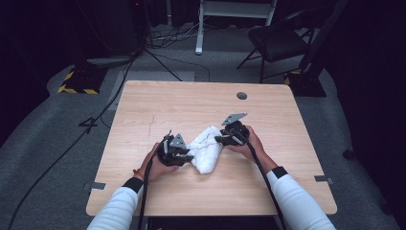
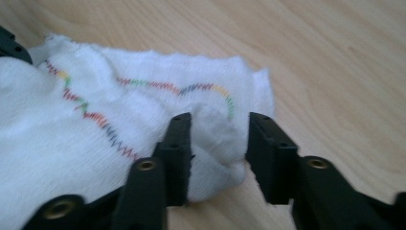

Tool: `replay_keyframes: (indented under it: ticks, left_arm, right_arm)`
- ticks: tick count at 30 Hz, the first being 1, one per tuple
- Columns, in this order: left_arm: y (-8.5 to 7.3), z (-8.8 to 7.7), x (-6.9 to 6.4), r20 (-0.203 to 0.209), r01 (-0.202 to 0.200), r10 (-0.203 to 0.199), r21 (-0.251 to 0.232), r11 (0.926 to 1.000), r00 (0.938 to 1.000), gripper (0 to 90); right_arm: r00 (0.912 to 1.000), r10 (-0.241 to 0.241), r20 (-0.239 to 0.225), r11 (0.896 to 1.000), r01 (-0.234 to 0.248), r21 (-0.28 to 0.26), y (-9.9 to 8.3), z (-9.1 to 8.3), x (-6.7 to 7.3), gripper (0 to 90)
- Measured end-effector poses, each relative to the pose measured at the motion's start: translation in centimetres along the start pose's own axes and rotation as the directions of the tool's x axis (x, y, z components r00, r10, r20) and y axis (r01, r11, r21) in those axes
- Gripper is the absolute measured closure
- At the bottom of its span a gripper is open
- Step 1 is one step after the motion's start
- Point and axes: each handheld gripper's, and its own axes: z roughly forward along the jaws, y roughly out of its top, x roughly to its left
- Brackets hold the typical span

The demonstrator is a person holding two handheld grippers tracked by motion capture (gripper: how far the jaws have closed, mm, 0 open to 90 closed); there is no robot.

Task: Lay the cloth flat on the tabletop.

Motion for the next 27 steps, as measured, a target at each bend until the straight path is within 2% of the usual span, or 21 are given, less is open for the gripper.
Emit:
replay_keyframes:
  ticks: [4,8,12,13,14,15,19,20,21,22,23,24,25,27]
  left_arm:
    - [0.3,-0.2,-0.4,0.003,-0.023,0.023,-0.005,0.9997,0.9997,81.6]
    - [0.7,-0.8,-0.8,-0.023,-0.039,0.039,-0.031,0.9987,0.9990,82.2]
    - [1.3,-2.0,-1.4,-0.017,-0.046,0.044,-0.094,0.9945,0.9989,82.6]
    - [1.4,-2.2,-1.6,-0.016,-0.054,0.052,-0.099,0.9936,0.9985,82.6]
    - [1.6,-2.5,-2.1,-0.007,-0.065,0.065,-0.116,0.9912,0.9979,82.6]
    - [1.7,-2.6,-2.5,0.004,-0.069,0.070,-0.123,0.9900,0.9975,82.6]
    - [2.4,-2.5,-5.0,0.056,-0.137,0.145,-0.130,0.9820,0.9878,82.4]
    - [2.6,-2.3,-5.6,0.068,-0.153,0.162,-0.126,0.9802,0.9844,82.2]
    - [2.9,-1.7,-6.8,0.093,-0.184,0.195,-0.119,0.9757,0.9763,82.1]
    - [2.9,-1.7,-6.8,0.093,-0.184,0.195,-0.119,0.9757,0.9763,81.9]
    - [3.2,-1.0,-7.9,0.117,-0.198,0.210,-0.106,0.9745,0.9707,81.7]
    - [3.2,-1.0,-7.9,0.117,-0.198,0.210,-0.106,0.9745,0.9707,81.5]
    - [3.4,-0.5,-8.4,0.132,-0.212,0.225,-0.101,0.9719,0.9654,81.5]
    - [3.6,0.3,-9.1,0.146,-0.230,0.242,-0.091,0.9689,0.9593,80.4]
  right_arm:
    - [0.9991,-0.018,-0.038,1.000,0.018,-0.001,-1.7,-0.7,0.2,88.1]
    - [0.9984,-0.009,-0.056,0.999,0.007,-0.037,-2.5,-1.7,0.0,90.0]
    - [0.9982,0.001,-0.060,0.996,-0.006,-0.093,-3.1,-3.8,-0.3,90.0]
    - [0.9982,0.001,-0.060,0.996,-0.006,-0.093,-3.1,-3.8,-0.3,90.0]
    - [0.9990,0.005,-0.045,0.993,-0.010,-0.117,-3.1,-4.5,-0.2,85.0]
    - [0.9990,0.005,-0.045,0.993,-0.010,-0.117,-3.1,-4.5,-0.2,85.0]
    - [0.9997,-0.012,-0.021,0.990,0.009,-0.143,-2.8,-5.3,0.3,76.7]
    - [0.9998,-0.008,-0.016,0.989,0.006,-0.149,-2.8,-5.7,0.6,70.1]
    - [0.9999,-0.008,-0.013,0.989,0.006,-0.148,-2.7,-5.8,0.8,67.8]
    - [0.9999,-0.014,-0.009,0.989,0.012,-0.145,-2.7,-5.9,1.0,66.8]
    - [0.9997,-0.022,-0.014,0.989,0.019,-0.146,-2.7,-6.0,1.3,64.8]
    - [0.9997,-0.022,-0.014,0.989,0.019,-0.146,-2.7,-6.0,1.3,64.8]
    - [0.9994,-0.029,-0.017,0.989,0.026,-0.148,-2.7,-6.2,1.6,61.8]
    - [0.9989,-0.035,-0.031,0.989,0.031,-0.142,-2.8,-6.4,2.2,57.9]
